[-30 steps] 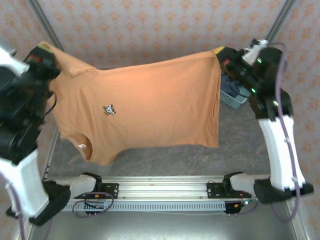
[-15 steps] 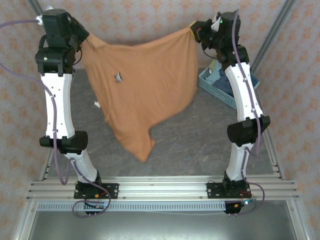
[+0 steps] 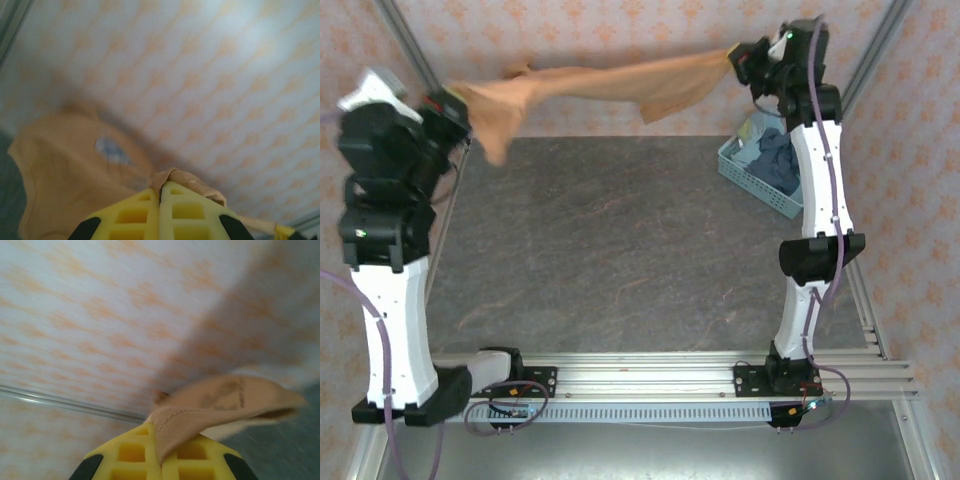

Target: Fold and stack the t-shirts

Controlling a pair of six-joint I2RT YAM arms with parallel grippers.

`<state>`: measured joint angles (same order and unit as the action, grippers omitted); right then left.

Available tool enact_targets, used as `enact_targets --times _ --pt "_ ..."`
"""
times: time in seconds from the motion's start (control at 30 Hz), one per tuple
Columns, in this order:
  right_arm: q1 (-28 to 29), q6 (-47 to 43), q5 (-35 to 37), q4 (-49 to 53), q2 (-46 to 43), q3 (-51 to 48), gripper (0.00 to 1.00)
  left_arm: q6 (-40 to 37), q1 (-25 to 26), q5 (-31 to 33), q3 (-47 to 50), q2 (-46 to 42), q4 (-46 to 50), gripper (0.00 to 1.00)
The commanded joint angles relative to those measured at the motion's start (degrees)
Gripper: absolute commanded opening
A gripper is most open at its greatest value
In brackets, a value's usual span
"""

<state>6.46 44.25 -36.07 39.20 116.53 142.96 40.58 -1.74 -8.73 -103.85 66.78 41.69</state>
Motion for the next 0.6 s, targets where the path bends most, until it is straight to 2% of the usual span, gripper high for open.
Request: enact_targets --times 0.0,0.07,0.13,0.23,0.37,0.57 --pt "2.4 -5.5 -0.2 3.2 -6.1 -21.7 0.0 5.9 0.7 -4.4 22.8 -2.9 3.7 0.0" --pt "3.9 -2.2 -0.1 -7.4 -12.0 -41.1 0.0 8.5 2.0 -5.2 36.4 -6.5 2.2 0.0" --pt "5.6 -0.8 2.1 -10.7 -14.4 -52.7 0.0 11.0 3.6 -5.5 46.3 -8.0 0.4 0.0" --pt "7.7 0.0 6.4 -11.7 -14.5 -64.3 0.0 15.5 6.9 -6.4 57.1 -7.5 -1.9 0.0" --pt "8.7 0.6 9.8 -12.5 -13.5 -73.2 0.0 21.5 11.5 -7.5 65.3 -4.0 -3.1 0.0" --pt "9.2 1.7 16.4 -4.6 -17.0 -78.2 0.0 25.0 16.6 -5.5 67.4 -2.6 -0.5 0.0"
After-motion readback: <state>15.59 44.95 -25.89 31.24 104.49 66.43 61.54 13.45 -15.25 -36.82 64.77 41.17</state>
